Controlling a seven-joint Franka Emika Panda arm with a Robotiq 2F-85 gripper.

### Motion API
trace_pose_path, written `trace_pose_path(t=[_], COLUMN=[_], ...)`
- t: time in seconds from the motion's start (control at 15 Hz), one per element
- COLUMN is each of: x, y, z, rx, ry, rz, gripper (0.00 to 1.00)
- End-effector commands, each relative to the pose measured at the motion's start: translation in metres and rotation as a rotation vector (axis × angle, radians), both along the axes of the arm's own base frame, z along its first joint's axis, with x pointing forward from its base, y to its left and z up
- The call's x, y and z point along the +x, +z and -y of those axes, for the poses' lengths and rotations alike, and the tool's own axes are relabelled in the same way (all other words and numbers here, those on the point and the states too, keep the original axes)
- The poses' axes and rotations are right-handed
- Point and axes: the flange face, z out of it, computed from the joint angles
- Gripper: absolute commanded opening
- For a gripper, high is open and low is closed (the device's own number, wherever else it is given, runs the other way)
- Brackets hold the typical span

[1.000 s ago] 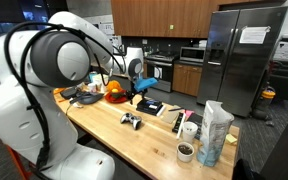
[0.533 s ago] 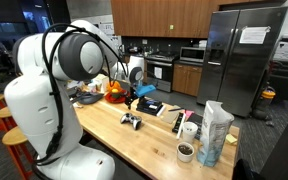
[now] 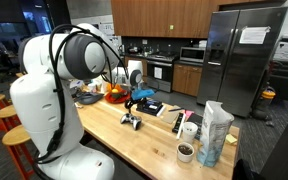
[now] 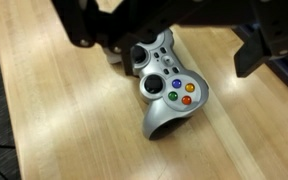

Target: Put the console on top of the black box.

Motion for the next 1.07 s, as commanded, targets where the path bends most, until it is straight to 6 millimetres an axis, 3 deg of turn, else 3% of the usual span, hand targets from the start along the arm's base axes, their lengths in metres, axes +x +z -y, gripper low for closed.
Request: trace_pose_path(t=[0.0,0.33,0.73,1.0], x=[-0.026,-0.046,-0.051,-0.045], y=[0.012,-0.006,-0.041,-0.047], z=[0.005,-0.003,0.015,0.028], rx=[-0.022,0.008,0.005,0.003], ry=[-0.203,-0.486,-0.807,-0.994], rz=[-0.01,-0.024,0.029,0.115], gripper=[1.0,1.0,1.0,1.0])
